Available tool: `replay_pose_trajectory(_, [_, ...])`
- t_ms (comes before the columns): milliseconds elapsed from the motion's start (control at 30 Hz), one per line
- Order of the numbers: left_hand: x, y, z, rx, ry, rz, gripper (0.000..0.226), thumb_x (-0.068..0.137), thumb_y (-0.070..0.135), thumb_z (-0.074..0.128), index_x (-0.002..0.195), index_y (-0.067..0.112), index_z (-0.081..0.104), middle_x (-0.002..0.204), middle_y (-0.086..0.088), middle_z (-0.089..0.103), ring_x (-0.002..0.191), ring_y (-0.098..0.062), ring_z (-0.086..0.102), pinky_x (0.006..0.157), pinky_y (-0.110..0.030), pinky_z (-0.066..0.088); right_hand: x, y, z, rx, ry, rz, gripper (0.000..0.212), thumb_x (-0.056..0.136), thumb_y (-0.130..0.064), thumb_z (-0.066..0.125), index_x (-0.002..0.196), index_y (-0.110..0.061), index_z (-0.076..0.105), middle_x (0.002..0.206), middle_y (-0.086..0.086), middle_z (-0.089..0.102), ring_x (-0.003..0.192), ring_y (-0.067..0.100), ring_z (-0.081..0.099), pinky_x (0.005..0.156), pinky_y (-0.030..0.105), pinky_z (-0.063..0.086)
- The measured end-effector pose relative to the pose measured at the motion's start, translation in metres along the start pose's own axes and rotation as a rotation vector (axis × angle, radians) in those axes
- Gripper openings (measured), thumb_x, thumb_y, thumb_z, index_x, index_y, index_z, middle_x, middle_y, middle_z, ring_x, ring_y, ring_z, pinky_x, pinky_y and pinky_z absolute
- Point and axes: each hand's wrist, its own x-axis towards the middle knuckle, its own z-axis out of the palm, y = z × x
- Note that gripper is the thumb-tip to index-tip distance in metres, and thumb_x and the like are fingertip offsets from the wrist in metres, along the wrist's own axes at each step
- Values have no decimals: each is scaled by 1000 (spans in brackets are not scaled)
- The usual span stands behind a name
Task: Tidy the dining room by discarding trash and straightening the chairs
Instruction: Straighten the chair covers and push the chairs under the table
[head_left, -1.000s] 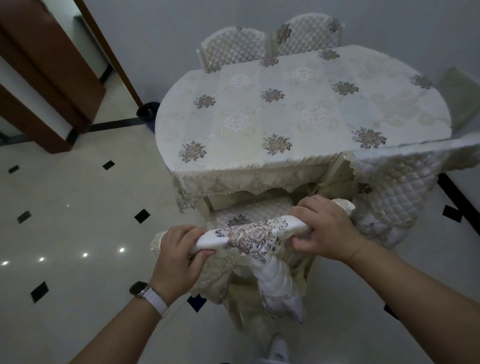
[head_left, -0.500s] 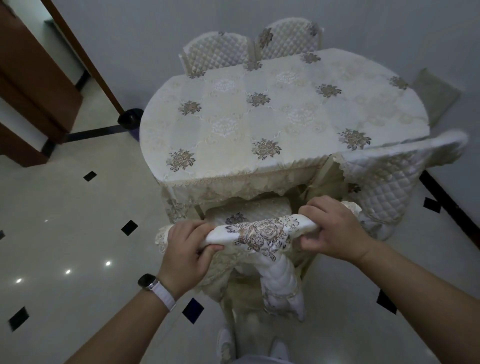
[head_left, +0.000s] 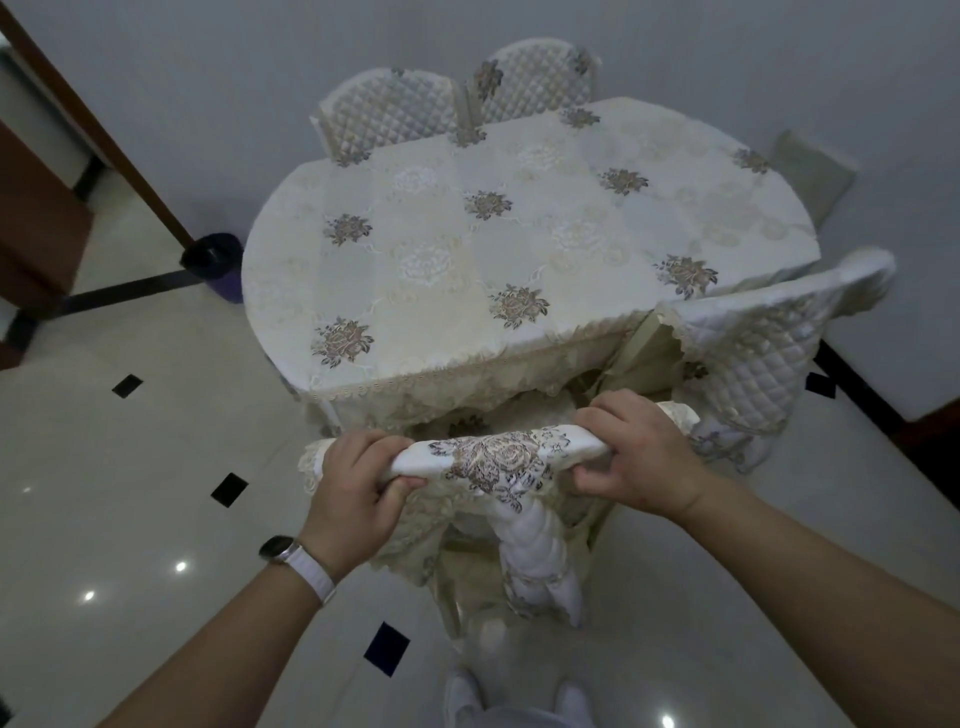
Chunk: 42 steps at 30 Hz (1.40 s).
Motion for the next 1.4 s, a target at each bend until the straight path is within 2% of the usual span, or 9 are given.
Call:
replay_pose_trajectory(267, [31,-38,-8,-46,-7,83,33,86,42,61,109,18,59,102,3,54,91,-20,49,79,-38,40,29,-9,12,2,40,59,38,65,-37,66,90,-9,69,81,7,60,71,30,55,64,39,50])
replay_pose_trajectory(433, [57,-70,-18,4,-39,61,39,83,34,61,107,3,67,99,-12,61,96,-24,50,86,-34,40,50,-21,27,10,63,108,36,67,-36,67,91,-9,69,80,6,58,71,29,54,66,38,49])
replay_pose_trajectory(533, [64,-90,-28,18,-48,25,42,83,35,59,107,2,68,101,-13,63,99,-23,50,90,-25,36,61,-37,39,-3,91,134,34,66,-35,67,90,-11,68,79,5,57,70,28,53,63,38,48])
replay_pose_trajectory(733, [70,-98,-32,3,-53,52,37,84,30,58,106,1,66,102,-13,62,99,-23,49,90,-24,35,71,-43,46,-36,155,117,34,66,-36,64,88,-11,69,77,7,58,68,30,55,59,36,48])
replay_pose_trajectory(1100, [76,-68,3,54,-32,-45,39,86,34,59,111,5,65,105,-8,60,99,-26,52,86,-39,43,89,29,38,-21,107,-26,34,63,-36,67,82,-8,69,75,8,58,66,30,52,57,37,46])
replay_pose_trajectory(1400, [92,-35,31,126,23,-166,40,85,34,58,109,4,66,105,-9,59,100,-24,50,89,-28,36,113,86,29,52,78,-144,35,62,-35,68,83,-8,70,74,9,57,64,29,52,59,34,44])
